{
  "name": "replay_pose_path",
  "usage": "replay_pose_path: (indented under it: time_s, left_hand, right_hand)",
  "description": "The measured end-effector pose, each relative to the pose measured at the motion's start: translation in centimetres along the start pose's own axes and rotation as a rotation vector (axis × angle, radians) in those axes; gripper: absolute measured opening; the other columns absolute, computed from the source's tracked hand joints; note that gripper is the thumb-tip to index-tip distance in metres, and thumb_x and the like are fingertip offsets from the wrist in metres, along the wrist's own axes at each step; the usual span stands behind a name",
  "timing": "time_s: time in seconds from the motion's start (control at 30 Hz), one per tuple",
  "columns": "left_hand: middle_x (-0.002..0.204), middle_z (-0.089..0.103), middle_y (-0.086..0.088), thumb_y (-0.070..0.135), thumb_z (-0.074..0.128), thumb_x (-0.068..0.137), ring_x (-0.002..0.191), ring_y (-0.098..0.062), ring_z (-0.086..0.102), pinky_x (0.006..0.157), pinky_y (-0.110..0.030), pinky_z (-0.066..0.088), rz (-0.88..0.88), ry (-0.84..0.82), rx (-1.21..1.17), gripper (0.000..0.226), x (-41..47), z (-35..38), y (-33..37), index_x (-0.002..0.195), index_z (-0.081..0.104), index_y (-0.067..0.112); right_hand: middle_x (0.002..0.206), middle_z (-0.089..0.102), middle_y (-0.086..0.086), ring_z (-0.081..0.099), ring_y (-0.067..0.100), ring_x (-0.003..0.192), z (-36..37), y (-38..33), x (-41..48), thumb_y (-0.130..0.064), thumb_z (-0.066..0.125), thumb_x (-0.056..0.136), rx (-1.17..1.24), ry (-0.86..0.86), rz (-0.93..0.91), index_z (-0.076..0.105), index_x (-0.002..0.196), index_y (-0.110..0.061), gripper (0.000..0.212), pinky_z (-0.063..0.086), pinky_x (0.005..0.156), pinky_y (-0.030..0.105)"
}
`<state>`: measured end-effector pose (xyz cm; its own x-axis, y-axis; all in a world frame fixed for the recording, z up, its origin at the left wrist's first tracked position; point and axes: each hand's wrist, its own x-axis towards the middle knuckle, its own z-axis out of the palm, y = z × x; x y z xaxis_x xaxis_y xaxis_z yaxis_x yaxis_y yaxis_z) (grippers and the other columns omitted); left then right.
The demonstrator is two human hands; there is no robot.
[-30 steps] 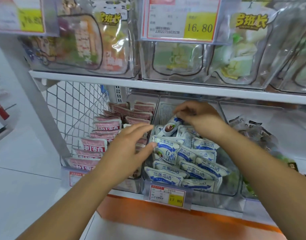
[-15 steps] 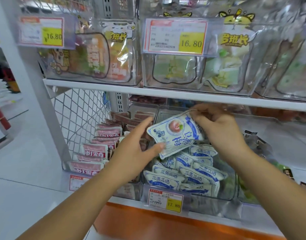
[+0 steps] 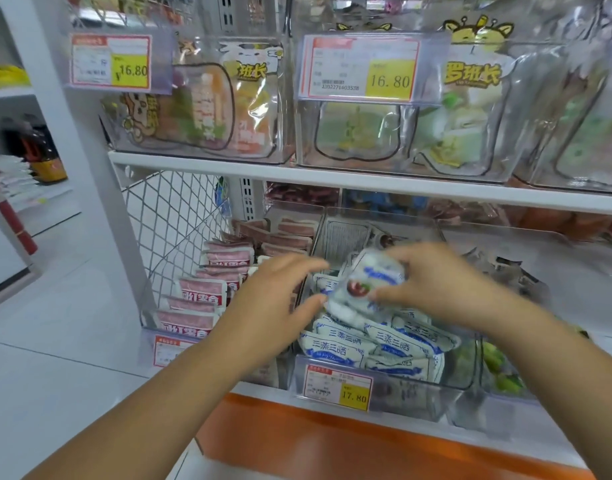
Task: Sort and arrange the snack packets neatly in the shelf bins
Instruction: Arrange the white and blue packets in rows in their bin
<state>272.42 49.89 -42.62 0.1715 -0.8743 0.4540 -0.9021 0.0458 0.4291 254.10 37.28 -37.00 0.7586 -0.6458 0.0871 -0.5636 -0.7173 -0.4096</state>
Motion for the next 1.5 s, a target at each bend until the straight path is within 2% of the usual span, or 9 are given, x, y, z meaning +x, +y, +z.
replay_pose_path:
  time_s: [0.1,0.27,0.33,0.47,0.63,0.87,1.2,1.4,1.5]
  left_hand:
    - [0.123,0.059,0.014,0.043,0.057,0.09,0.121,-0.005,0.044,0.106,-0.03,0.036,0.145,-0.094,0.131,0.036,-0.6,0.5,-1.2,0.123,0.062,0.029]
    - [0.126,0.06,0.014,0.048,0.047,0.091,0.124,-0.007,0.046,0.107,-0.028,0.034,0.198,-0.097,0.155,0.041,-1.1,0.4,-2.1,0.122,0.065,0.027]
    - [0.125,0.059,0.015,0.046,0.051,0.091,0.123,-0.005,0.045,0.107,-0.026,0.033,0.199,-0.089,0.14,0.039,-1.1,0.4,-2.1,0.122,0.064,0.027]
    - [0.127,0.057,0.014,0.047,0.056,0.089,0.122,-0.004,0.041,0.104,-0.024,0.031,0.17,-0.085,0.149,0.047,-0.5,0.4,-1.7,0.132,0.054,0.029]
    - [0.13,0.056,0.015,0.042,0.056,0.092,0.122,-0.007,0.042,0.104,-0.028,0.03,0.202,-0.1,0.231,0.044,0.5,0.5,-1.1,0.133,0.054,0.028]
    - [0.112,0.063,0.017,0.038,0.03,0.098,0.11,-0.01,0.051,0.097,-0.029,0.021,0.243,-0.224,0.369,0.039,1.7,2.3,0.1,0.125,0.057,0.033]
    - [0.099,0.064,0.024,0.044,0.051,0.094,0.101,0.002,0.049,0.096,-0.03,0.022,0.198,-0.166,0.226,0.02,1.5,1.9,-0.6,0.107,0.067,0.039]
    - [0.155,0.019,0.02,0.048,0.042,0.097,0.138,-0.004,0.016,0.109,-0.031,0.011,0.151,-0.237,0.337,0.056,2.4,1.8,0.0,0.148,0.021,0.037]
    - [0.144,0.041,0.02,0.049,0.039,0.098,0.136,-0.002,0.022,0.107,-0.032,0.012,0.165,-0.282,0.346,0.05,2.9,1.7,0.0,0.146,0.028,0.039]
  right_hand:
    - [0.074,0.054,-0.008,0.05,0.014,0.07,4.3,-0.2,1.6,-0.041,0.07,0.083,-0.257,-0.145,-0.074,0.053,0.08,-0.02,0.028,0.031,0.054,0.024]
    - [0.087,0.063,-0.014,0.06,0.0,0.075,3.1,0.6,2.7,-0.027,0.078,0.079,0.235,-0.251,0.041,0.062,0.1,-0.027,0.027,0.052,0.07,0.026]
    - [0.069,0.059,-0.014,0.054,-0.005,0.057,3.6,0.7,2.8,-0.022,0.075,0.083,0.198,-0.201,-0.008,0.067,0.088,-0.027,0.011,0.046,0.058,0.019]
    - [0.094,0.07,-0.009,0.052,0.0,0.074,6.5,-0.2,3.5,-0.026,0.067,0.089,0.007,-0.227,-0.155,0.074,0.101,-0.021,0.014,0.035,0.064,0.006]
    - [0.085,0.071,-0.011,0.065,0.003,0.075,1.4,1.3,3.5,-0.03,0.06,0.093,0.218,-0.138,0.017,0.071,0.097,-0.028,0.012,0.051,0.07,0.016]
    - [0.072,0.058,-0.01,0.057,0.013,0.073,4.4,2.5,5.1,-0.055,0.053,0.09,-0.234,-0.131,0.025,0.057,0.08,-0.03,0.027,0.047,0.065,0.029]
    - [0.072,0.058,-0.013,0.053,-0.006,0.056,3.3,2.8,4.0,-0.012,0.073,0.083,0.132,-0.165,-0.001,0.061,0.074,-0.025,0.019,0.041,0.05,0.008]
    - [0.084,0.057,-0.009,0.055,0.005,0.068,3.2,3.5,3.1,-0.011,0.074,0.082,0.23,-0.336,0.077,0.06,0.083,-0.026,0.021,0.049,0.057,0.022]
    - [0.106,0.066,-0.007,0.062,0.007,0.095,1.9,4.5,3.1,0.0,0.072,0.078,0.392,-0.489,0.134,0.058,0.111,-0.036,0.05,0.055,0.08,0.032]
